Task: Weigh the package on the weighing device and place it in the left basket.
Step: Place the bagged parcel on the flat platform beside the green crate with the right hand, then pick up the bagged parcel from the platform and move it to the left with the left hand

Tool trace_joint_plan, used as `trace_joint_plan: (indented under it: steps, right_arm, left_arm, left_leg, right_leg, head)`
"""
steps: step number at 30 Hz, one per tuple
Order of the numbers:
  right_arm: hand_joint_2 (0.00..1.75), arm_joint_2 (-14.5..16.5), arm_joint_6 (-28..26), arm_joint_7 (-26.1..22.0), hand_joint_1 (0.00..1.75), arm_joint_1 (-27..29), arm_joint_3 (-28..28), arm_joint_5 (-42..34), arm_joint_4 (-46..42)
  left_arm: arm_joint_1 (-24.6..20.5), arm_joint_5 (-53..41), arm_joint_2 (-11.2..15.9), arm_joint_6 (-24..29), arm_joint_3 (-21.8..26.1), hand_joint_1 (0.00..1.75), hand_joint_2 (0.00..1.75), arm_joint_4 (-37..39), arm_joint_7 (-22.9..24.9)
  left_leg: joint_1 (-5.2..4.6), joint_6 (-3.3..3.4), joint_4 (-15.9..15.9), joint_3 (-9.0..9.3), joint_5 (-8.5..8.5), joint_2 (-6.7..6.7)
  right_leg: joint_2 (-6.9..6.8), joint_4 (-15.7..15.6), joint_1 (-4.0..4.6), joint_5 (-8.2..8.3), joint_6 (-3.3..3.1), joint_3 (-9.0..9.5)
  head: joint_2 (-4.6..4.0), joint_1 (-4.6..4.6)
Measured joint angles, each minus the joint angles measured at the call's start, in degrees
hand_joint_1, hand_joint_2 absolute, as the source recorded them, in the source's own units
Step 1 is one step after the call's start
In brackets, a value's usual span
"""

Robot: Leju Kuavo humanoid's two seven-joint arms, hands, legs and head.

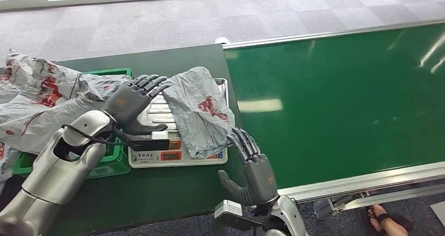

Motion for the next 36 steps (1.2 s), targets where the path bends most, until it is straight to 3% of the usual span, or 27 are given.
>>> trace_joint_plan:
  steps: [1, 6, 14, 22, 33, 36]
  right_arm:
    - [1.75, -0.19, -0.16, -0.22, 0.0, 0.35, -0.02, -0.24, -0.15]
    - [1.75, -0.42, -0.54, -0.51, 0.0, 0.54, -0.02, -1.31, -0.28]
    - [1.75, -0.42, -0.83, -0.43, 0.0, 0.39, 0.25, -2.22, -0.22]
    - [1.75, -0.54, -2.73, -1.55, 0.0, 0.31, 0.55, -4.27, 0.84]
    - [1.75, -1.25, -4.16, -2.42, 0.0, -1.69, 3.4, -7.79, 4.71]
    - [1.75, -1.26, -4.41, -2.51, 0.0, -2.45, 4.04, -8.46, 5.72]
  left_arm:
    - [-2.63, 0.93, 0.72, -1.66, -2.23, 0.0, 1.75, 1.12, -0.37]
    - [-11.27, 3.68, 1.36, -5.5, -12.9, 0.0, 1.75, 6.67, -1.18]
    - [-16.45, 8.22, -3.06, -6.68, -23.87, 0.0, 1.75, 15.04, -2.66]
    - [-17.19, 12.4, -9.78, -3.78, -28.18, 0.0, 1.75, 23.07, -2.54]
    - [-16.97, 17.93, -16.94, -0.35, -28.56, 0.03, 1.75, 33.23, -2.42]
    - [-16.7, 18.12, -18.38, 0.44, -28.52, 1.34, 1.75, 35.73, -2.36]
  left_leg:
    - [0.0, 0.0, 0.0, -0.01, 0.0, 0.01]
    - [-0.02, 0.0, 0.0, 0.0, 0.0, 0.0]
    - [-0.02, 0.0, 0.01, -0.03, 0.0, -0.02]
    - [-0.03, 0.01, 0.01, -0.06, 0.0, -0.05]
    - [-0.02, 0.01, 0.01, -0.09, 0.0, -0.07]
    - [-0.02, 0.01, 0.01, -0.09, 0.0, -0.07]
  right_leg:
    - [0.0, 0.0, 0.0, 0.01, 0.0, 0.0]
    - [0.0, 0.0, -0.02, 0.01, 0.0, 0.01]
    - [0.0, 0.0, -0.03, 0.01, 0.0, 0.0]
    - [-0.02, 0.0, -0.04, 0.01, 0.0, 0.01]
    - [-0.03, 0.0, -0.04, 0.01, 0.01, 0.01]
    - [-0.04, 0.0, -0.04, 0.02, 0.01, 0.01]
  head:
    - [0.0, 0.0]
    - [0.0, 0.01]
    - [0.0, 0.01]
    - [0.0, 0.01]
    - [0.0, 0.02]
    - [0.0, 0.02]
